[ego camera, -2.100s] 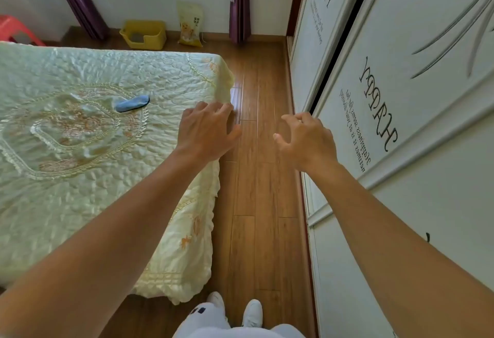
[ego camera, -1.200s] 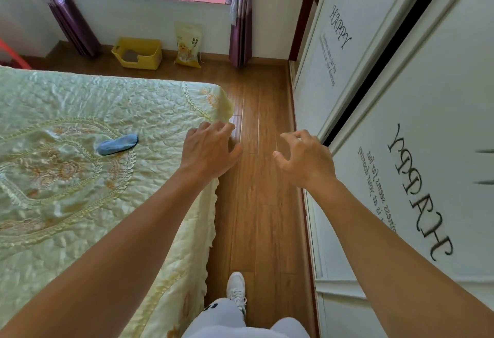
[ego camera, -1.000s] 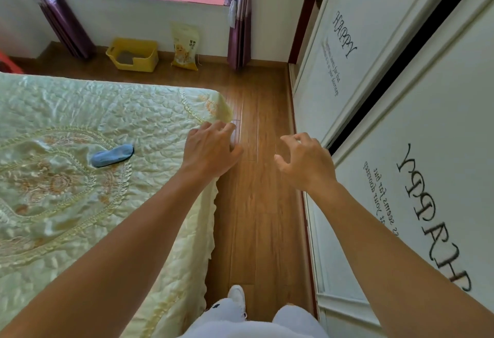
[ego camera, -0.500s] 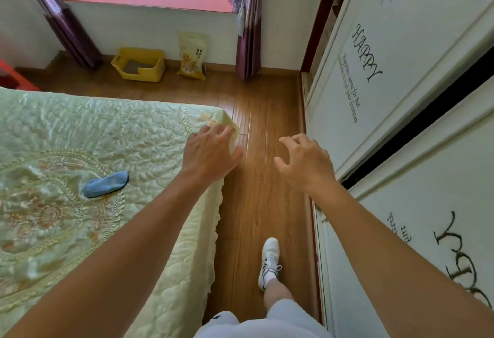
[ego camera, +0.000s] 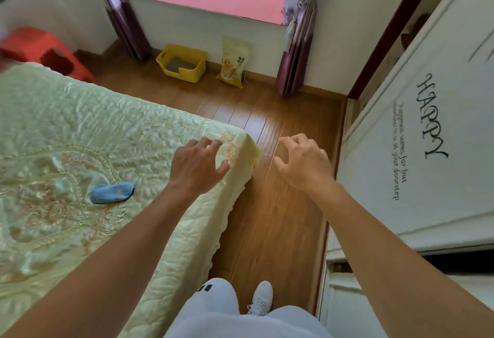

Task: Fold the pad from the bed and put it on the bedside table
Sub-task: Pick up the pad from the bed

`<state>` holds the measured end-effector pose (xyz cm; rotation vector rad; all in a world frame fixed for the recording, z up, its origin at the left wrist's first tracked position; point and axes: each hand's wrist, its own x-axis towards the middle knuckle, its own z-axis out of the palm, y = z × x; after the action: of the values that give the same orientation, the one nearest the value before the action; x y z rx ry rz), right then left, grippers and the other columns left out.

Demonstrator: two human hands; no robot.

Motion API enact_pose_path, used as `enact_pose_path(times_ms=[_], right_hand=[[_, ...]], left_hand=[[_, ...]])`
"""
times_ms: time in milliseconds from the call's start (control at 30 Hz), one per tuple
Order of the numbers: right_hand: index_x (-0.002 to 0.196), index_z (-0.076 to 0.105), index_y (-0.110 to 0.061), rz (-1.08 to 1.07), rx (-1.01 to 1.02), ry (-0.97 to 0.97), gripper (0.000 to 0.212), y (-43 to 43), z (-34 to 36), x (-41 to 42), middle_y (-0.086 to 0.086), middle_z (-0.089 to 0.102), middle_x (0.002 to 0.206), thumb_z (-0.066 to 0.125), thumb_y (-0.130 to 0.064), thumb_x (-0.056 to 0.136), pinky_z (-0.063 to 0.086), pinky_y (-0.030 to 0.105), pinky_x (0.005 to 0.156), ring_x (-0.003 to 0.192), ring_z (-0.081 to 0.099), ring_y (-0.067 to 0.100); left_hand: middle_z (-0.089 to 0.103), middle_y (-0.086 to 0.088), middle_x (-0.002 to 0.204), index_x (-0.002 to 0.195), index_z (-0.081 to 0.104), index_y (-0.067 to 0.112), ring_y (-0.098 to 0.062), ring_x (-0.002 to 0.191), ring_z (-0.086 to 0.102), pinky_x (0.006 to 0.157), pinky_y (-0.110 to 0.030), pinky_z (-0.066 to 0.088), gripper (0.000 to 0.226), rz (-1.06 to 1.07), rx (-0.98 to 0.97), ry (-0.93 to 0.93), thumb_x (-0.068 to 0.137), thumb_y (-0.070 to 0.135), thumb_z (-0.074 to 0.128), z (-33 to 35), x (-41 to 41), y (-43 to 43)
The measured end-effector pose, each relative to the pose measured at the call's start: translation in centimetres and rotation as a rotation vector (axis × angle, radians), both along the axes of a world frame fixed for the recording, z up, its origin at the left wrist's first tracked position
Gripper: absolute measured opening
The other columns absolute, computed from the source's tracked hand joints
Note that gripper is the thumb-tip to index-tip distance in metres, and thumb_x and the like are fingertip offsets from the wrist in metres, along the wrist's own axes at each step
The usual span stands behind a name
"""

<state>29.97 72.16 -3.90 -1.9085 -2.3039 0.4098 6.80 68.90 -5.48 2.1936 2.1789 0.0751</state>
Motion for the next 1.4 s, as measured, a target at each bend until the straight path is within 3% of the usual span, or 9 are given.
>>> enact_pose_path(times_ms=[233, 500, 800, 1067, 1400], right_hand=[[0.141, 0.051, -0.027, 0.247, -0.043, -0.04, 0.053, 5.9, -0.7, -8.1, 0.004, 0.057, 0.138, 0.052, -0.049, 0.094, 0.046, 0.045, 0.099, 0.123, 0.056, 0.027], [0.145, 0.046, -0.029, 0.544, -0.031, -0.072, 0.057, 10.0, -1.7, -21.9, 0.004, 0.051, 0.148, 0.052, -0.053, 0.093, 0.047, 0.047, 0.103, 0.133, 0.049, 0.027], [0.145, 0.046, -0.028, 0.805, -0.046, -0.122, 0.058, 11.6, -3.7, -37.6, 0.006, 0.051, 0.149, 0.053, -0.052, 0.093, 0.045, 0.047, 0.106, 0.135, 0.048, 0.029], [0.144, 0.047, -0.027, 0.95, -0.09, -0.15, 0.056, 11.2, -4.9, -45.2, 0.006, 0.051, 0.149, 0.053, -0.05, 0.093, 0.043, 0.047, 0.107, 0.136, 0.048, 0.029], [0.143, 0.049, -0.025, 1.129, -0.07, -0.169, 0.056, 12.5, -7.7, -52.2, 0.007, 0.052, 0.148, 0.054, -0.048, 0.093, 0.039, 0.047, 0.11, 0.137, 0.047, 0.029]], left_hand=[[0.067, -0.005, 0.126, 0.13, 0.058, 0.02, -0.03, 0.107, 0.063, 0.082, -0.045, 0.051, 0.059, 0.227, 0.013, -0.018, 0.085, 0.054, 0.04, -0.2, -5.8, 1.3], [0.067, -0.007, 0.125, 0.13, 0.059, 0.018, -0.032, 0.107, 0.062, 0.085, -0.045, 0.047, 0.054, 0.492, 0.04, -0.061, 0.086, 0.049, 0.051, -1.6, -16.2, 0.2], [0.063, -0.006, 0.133, 0.131, 0.057, 0.02, -0.03, 0.116, 0.058, 0.097, -0.047, 0.044, 0.061, 0.759, 0.016, -0.152, 0.083, 0.053, 0.038, -4.5, -27.4, -1.8], [0.064, -0.003, 0.129, 0.131, 0.058, 0.02, -0.027, 0.112, 0.059, 0.093, -0.044, 0.044, 0.066, 0.915, 0.009, -0.188, 0.082, 0.055, 0.03, -6.1, -32.9, -4.1], [0.064, -0.005, 0.13, 0.13, 0.058, 0.019, -0.028, 0.112, 0.061, 0.092, -0.044, 0.045, 0.057, 1.068, -0.05, -0.177, 0.084, 0.051, 0.051, -8.7, -37.2, -5.7]])
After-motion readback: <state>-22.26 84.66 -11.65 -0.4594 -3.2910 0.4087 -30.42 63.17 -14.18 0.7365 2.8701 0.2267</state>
